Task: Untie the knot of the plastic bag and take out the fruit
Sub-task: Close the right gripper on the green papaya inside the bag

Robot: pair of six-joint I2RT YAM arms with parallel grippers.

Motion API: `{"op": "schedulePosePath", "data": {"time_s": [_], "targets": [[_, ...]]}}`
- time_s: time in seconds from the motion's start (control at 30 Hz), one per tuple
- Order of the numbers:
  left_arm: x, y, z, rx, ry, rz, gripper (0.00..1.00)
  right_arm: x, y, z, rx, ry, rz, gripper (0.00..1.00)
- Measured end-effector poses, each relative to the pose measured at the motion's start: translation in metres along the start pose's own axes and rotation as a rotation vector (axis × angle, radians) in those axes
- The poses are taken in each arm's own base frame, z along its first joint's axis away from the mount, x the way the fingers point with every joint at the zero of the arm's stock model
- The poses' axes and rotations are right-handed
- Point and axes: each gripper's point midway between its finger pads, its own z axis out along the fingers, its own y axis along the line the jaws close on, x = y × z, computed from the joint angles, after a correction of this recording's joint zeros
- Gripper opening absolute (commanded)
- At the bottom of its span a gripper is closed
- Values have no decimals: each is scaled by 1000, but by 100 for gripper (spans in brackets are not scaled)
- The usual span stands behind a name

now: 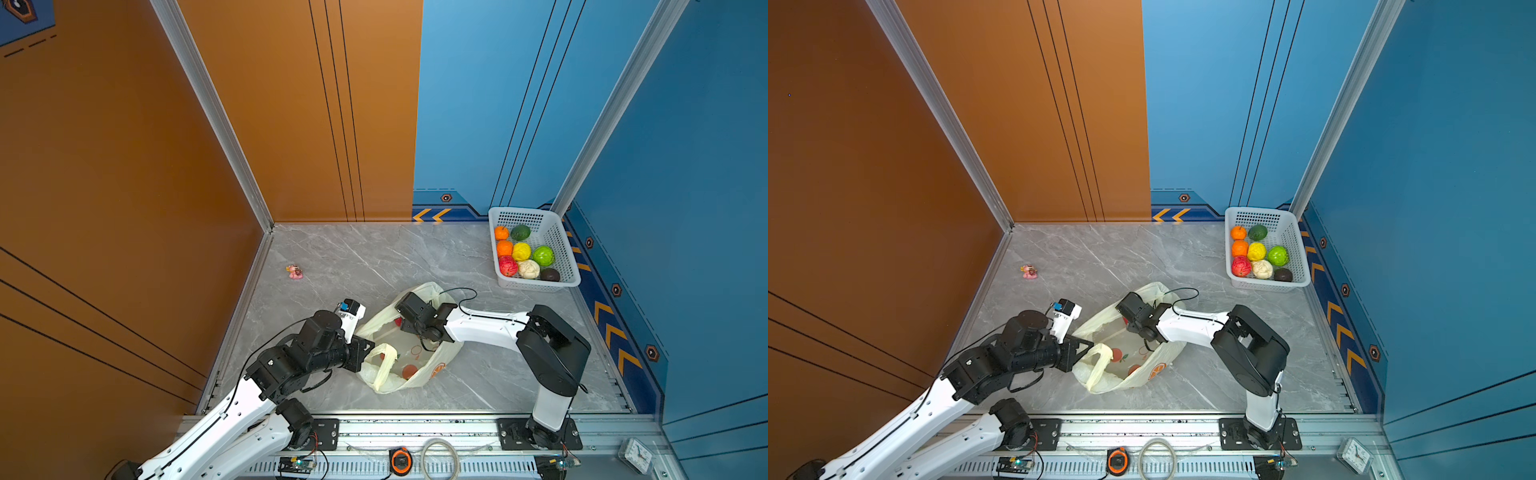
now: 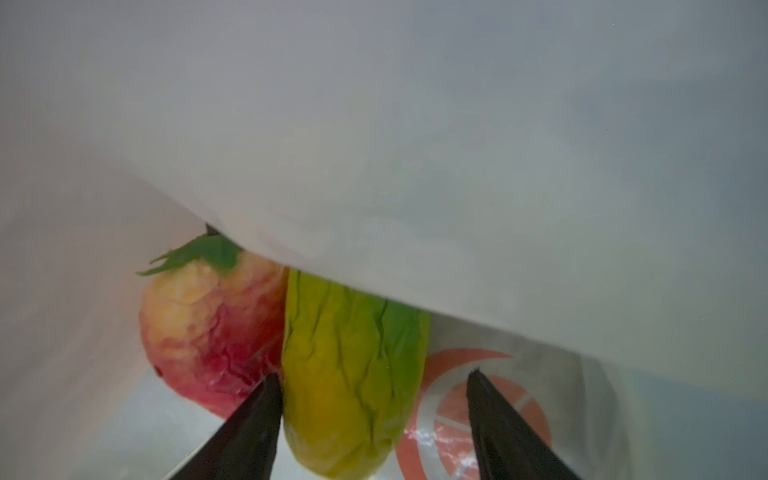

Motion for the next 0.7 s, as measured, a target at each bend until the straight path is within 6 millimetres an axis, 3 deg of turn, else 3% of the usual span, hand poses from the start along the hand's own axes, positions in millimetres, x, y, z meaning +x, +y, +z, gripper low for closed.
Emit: {"op": "schedulePosePath", "data": {"time_s": [0.13, 0.37, 0.7], "targets": [[0, -1, 3, 3, 5, 1, 0, -1, 4, 10, 1, -5, 4, 64], [-2, -3, 3, 9, 0, 5, 0, -3, 4, 15, 5, -9, 2, 44], [-4, 1, 3, -15, -15, 6, 0, 3, 11, 14, -32, 27, -21, 40]]}}
